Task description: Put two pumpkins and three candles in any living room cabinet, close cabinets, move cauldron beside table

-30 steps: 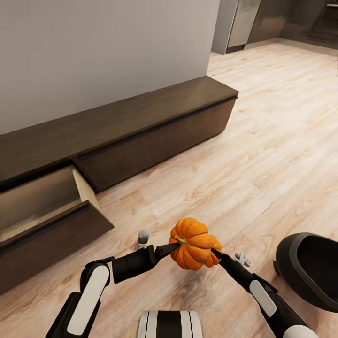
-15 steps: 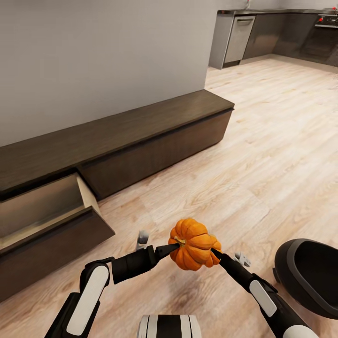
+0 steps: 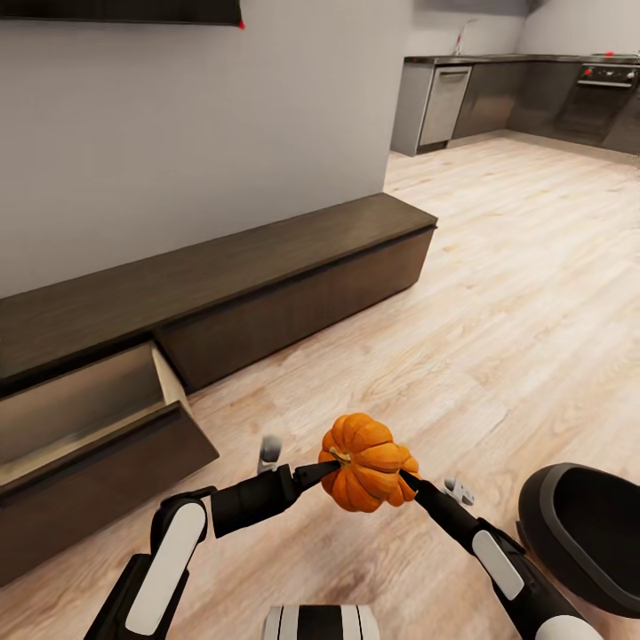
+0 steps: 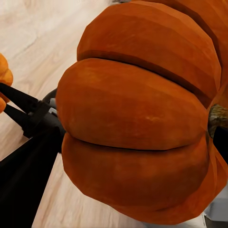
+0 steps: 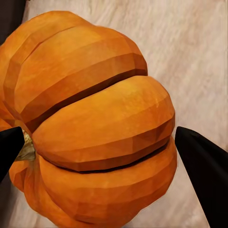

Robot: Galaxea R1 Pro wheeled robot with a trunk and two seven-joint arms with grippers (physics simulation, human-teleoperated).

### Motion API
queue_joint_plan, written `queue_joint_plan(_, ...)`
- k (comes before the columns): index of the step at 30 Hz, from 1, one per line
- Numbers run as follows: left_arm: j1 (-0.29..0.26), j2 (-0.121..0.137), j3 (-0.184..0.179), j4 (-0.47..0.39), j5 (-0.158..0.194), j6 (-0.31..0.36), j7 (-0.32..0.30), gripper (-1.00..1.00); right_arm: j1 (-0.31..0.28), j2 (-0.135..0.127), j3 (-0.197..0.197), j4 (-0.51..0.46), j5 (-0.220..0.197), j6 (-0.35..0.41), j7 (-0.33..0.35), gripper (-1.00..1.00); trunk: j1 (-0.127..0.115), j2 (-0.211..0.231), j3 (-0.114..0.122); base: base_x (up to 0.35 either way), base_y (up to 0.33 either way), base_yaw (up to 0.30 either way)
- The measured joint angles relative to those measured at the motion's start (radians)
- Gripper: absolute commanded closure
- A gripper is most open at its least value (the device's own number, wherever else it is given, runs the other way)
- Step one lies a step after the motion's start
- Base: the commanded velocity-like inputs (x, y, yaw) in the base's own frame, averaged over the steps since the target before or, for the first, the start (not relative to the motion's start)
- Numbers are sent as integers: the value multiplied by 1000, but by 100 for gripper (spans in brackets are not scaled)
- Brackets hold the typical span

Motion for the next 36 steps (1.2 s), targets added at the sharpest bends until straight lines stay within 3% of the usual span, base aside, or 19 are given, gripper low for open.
queue_joint_plan(23,0,0,3,-35,16,15,-10,100,0,0,0,2,0,0,-1,100,-10,5,89,0,0,0)
queue_joint_plan(27,0,3,5,-35,23,16,-49,100,0,0,0,2,0,0,-1,100,-12,6,104,0,0,0)
queue_joint_plan(33,0,71,10,-34,25,17,-130,100,0,0,0,2,0,0,-1,100,-15,8,128,0,0,0)
queue_joint_plan(36,0,88,9,-33,25,17,-158,100,0,0,0,2,0,0,-1,100,-16,8,139,0,0,0)
